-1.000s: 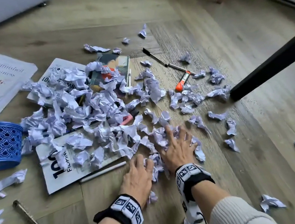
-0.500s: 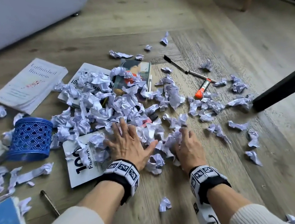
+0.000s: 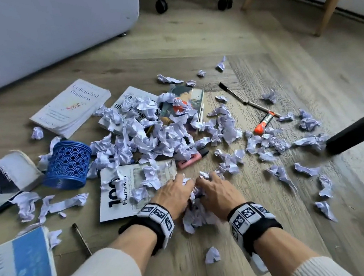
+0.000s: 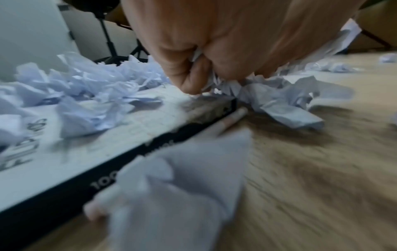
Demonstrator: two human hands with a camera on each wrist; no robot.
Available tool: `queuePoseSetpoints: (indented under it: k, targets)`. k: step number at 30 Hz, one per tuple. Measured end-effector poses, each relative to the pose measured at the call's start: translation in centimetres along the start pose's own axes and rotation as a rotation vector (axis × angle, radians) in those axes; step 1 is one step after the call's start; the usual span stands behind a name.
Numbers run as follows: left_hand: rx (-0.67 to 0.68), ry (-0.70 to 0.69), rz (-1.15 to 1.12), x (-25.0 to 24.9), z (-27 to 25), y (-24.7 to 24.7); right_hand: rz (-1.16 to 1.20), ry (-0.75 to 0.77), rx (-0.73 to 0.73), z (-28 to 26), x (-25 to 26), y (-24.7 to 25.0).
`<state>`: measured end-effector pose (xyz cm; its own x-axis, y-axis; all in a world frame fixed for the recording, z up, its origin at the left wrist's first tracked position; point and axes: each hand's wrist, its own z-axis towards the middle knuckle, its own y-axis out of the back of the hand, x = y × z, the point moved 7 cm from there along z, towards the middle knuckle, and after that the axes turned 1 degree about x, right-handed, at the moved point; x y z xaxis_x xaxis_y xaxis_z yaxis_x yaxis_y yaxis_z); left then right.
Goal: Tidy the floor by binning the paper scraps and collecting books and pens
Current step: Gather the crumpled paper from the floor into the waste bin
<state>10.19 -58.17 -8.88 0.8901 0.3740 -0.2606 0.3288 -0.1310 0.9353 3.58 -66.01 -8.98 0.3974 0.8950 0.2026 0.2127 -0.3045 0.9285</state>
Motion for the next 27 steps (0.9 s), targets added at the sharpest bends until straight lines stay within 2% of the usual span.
queuePoseSetpoints:
  k: [2,4,7,9,11,14,19,23,27]
  targets:
    - [-0.02,0.015,-0.038,0.9,0.0,1.5,0.042,0.011,-0.071,0.4,0.0,1.6]
    - [-0.06,0.084,-0.087,2.7,-0.1,3.5,0.078,-0.07,-0.154,1.1,-1.0,3.7]
    - [-0.009,0.079,-0.072,4.4,-0.7,5.3,0.05,-0.163,-0.187,2.7,-2.8,7.3]
    - [0.039,0.016,-0.016,4.5,-1.2,5.8,0.006,-0.13,-0.168,3.5,-2.9,10.2]
    - [0.026,0.045,-0.001,5.1,-1.4,6.5,-0.018,-0.038,-0.109,3.8,-1.4,12.8]
    - [-0.076,0.195,-0.032,7.5,-1.6,8.9,0.007,0.122,-0.061,4.2,2.8,15.4]
    - [-0.142,0.407,0.0,12.8,-5.5,14.6,0.137,0.311,-0.246,7.0,10.9,18.6]
    - [-0.253,0.546,0.089,17.6,-12.7,19.7,0.067,0.493,-0.312,9.4,19.0,22.3]
    - [-0.358,0.743,0.082,21.9,-22.1,23.7,-0.053,0.634,-0.396,11.6,27.3,30.3]
